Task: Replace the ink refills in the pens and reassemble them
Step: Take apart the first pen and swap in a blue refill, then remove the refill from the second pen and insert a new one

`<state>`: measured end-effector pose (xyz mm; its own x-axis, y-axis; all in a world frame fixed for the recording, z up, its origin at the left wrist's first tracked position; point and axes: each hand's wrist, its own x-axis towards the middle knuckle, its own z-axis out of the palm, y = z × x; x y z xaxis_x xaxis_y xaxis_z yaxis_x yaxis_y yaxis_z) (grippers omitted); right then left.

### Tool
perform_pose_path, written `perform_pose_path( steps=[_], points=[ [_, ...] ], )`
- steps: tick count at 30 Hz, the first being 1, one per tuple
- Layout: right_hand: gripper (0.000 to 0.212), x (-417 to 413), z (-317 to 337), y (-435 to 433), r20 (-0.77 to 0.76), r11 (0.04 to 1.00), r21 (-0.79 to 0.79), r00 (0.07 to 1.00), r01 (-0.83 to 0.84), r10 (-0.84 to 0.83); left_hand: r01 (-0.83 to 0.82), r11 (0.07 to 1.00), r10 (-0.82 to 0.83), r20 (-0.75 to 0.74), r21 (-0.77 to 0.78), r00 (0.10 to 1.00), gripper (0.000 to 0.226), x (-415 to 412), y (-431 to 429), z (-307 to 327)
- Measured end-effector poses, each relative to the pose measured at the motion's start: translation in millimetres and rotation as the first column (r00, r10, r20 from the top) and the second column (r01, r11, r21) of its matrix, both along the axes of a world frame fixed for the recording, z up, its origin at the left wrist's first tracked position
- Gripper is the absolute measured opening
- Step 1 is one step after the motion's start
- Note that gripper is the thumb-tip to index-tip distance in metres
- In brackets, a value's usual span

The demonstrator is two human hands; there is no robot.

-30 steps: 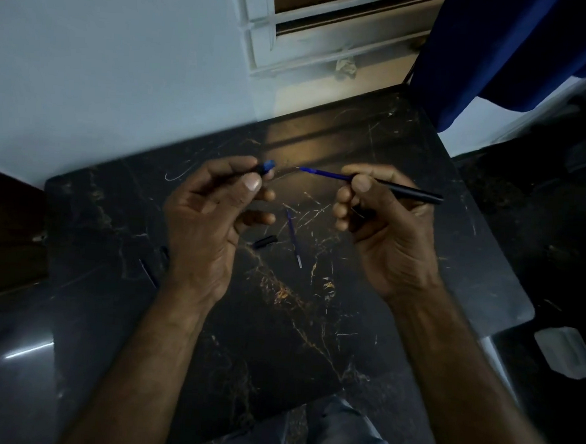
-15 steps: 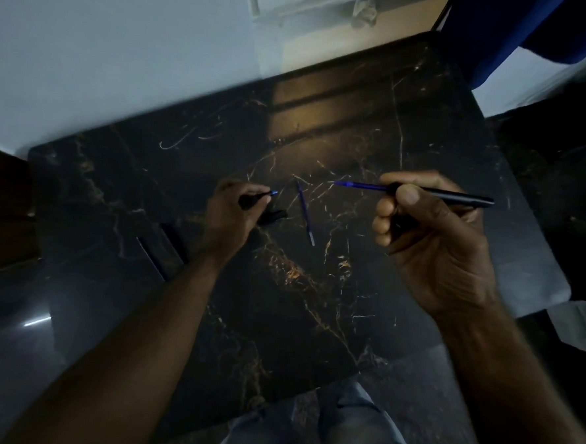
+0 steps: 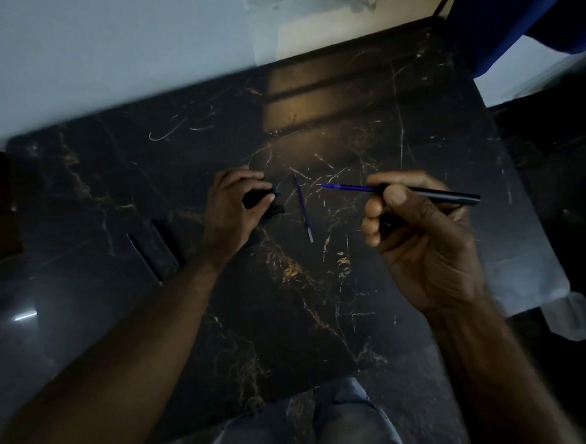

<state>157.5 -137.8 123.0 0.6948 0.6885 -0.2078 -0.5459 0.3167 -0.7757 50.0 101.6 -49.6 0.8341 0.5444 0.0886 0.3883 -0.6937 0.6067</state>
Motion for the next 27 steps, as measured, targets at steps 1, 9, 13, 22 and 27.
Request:
perform_pose_path(
  steps=[1,9,13,22,27],
  points=[
    [0.018,-0.4,-0.4,1.5,0.000,1.000,0.000,1.000,-0.001,0.001,-0.001,1.000,0.001,0.003,-0.003,1.000,0.024,0.2,0.0,-0.1],
    [0.018,-2.5,-1.6,6.6,0.002,1.000,0.009,1.000,-0.012,0.012,-0.011,0.999,0.013,0.078,-0.031,0.997,0.028,-4.3,-1.1,-1.5],
    [0.017,-2.8,-0.1,7.3,-0.002,1.000,0.000,1.000,0.008,-0.008,-0.105,0.966,0.136,0.115,-0.237,0.984,0.030,-6.2,-9.4,24.5],
    [0.017,-8.2,15.7,28.7,-0.074,0.988,0.102,0.991,0.118,-0.110,0.382,0.416,0.202,0.493,-0.825,0.846,0.023,8.0,-80.6,176.5],
    [0.016,-15.4,29.5,37.2,-0.036,0.987,0.136,0.996,0.086,-0.082,0.266,0.439,0.359,0.439,-0.858,0.824,0.016,9.5,-84.0,198.0]
  ],
)
